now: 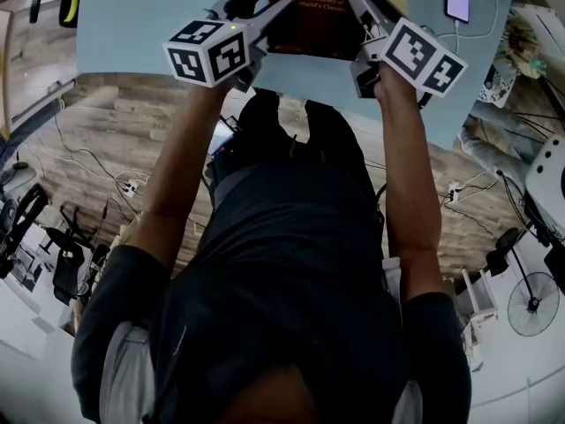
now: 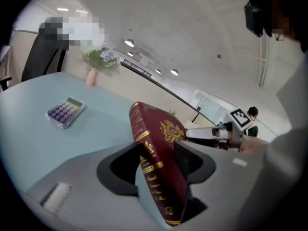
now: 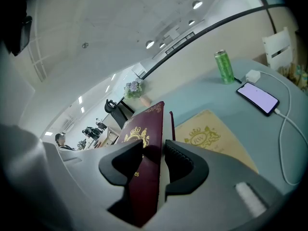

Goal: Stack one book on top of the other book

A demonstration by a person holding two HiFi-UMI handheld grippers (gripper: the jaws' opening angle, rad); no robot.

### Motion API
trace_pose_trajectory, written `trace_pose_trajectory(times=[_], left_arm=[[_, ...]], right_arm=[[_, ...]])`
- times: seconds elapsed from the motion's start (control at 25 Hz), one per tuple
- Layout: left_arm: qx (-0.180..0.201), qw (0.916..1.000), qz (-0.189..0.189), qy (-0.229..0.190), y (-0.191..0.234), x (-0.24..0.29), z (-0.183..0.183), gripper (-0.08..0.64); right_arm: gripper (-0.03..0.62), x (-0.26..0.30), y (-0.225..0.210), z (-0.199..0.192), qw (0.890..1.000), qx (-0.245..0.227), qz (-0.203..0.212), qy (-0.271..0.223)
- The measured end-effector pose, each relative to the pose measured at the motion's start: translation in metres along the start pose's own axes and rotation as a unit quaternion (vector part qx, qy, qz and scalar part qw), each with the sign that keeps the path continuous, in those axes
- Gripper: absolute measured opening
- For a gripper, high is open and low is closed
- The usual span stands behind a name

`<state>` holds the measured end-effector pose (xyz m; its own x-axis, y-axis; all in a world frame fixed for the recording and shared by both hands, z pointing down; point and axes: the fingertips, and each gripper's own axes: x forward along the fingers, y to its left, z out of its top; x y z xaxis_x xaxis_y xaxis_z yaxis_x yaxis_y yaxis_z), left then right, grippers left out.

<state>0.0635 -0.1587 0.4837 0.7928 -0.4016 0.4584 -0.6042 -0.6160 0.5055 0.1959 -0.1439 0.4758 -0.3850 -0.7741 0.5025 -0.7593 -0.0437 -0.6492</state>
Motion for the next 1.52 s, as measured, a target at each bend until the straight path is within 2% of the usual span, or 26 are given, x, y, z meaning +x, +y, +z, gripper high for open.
trace_pose_trajectory(times=[0.64,1.52], left_arm=[[-0.014,0.9996,-0.007,0.023,-0.038,0.061,-0.025,0.268],[-0.039,0.998,0.007,0.049,-0.046,0.11,-0.052,0.27]], right_arm=[[0.143,-0.021,-0.071,0.018,1.0,0.004,-0.013,0.012],[0.141,-0.002,-0.129,0.03,0.998,-0.022,-0.017,0.063]])
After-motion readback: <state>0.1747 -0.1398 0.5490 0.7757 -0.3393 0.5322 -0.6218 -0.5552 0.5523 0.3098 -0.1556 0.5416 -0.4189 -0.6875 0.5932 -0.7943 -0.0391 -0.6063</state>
